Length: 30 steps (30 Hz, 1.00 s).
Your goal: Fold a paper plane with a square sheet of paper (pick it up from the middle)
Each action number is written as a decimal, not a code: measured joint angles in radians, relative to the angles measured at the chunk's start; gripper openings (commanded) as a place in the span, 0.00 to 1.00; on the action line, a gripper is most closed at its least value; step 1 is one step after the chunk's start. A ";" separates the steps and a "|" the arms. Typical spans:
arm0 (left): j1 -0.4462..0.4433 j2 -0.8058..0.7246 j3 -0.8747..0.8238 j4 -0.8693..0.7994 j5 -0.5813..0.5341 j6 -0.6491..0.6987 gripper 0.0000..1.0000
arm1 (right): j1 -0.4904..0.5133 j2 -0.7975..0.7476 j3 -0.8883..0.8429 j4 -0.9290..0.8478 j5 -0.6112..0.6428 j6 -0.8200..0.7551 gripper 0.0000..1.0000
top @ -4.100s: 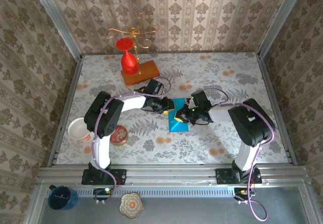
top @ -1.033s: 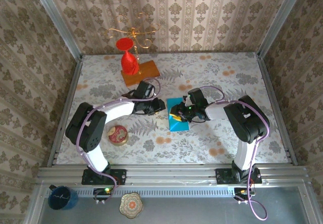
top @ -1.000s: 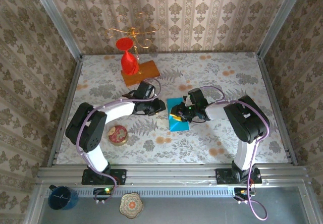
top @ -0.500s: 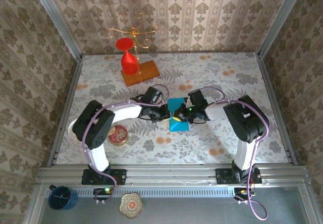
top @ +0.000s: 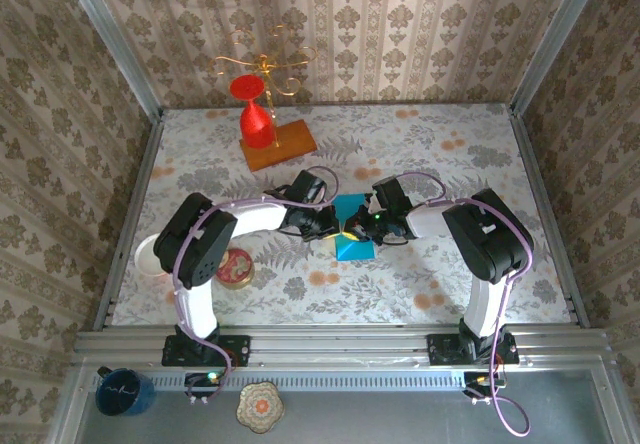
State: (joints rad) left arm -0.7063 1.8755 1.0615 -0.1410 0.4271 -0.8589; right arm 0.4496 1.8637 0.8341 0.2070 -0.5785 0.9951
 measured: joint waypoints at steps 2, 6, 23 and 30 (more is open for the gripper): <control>0.000 0.006 0.000 -0.003 -0.005 0.002 0.00 | 0.000 0.000 0.000 0.000 0.000 0.000 0.02; 0.000 0.014 0.005 -0.018 -0.014 0.007 0.00 | -0.001 -0.005 -0.003 0.000 -0.001 0.001 0.04; 0.000 0.024 0.030 -0.058 -0.021 0.033 0.00 | 0.009 -0.127 -0.010 -0.166 0.076 -0.095 0.06; 0.000 0.027 0.037 -0.066 -0.021 0.033 0.00 | 0.013 -0.092 0.000 -0.170 0.113 -0.099 0.06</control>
State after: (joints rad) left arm -0.7063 1.9030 1.0988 -0.2070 0.4065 -0.8257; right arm 0.4629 1.7718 0.8341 0.0368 -0.4656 0.8963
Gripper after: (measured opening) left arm 0.059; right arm 0.063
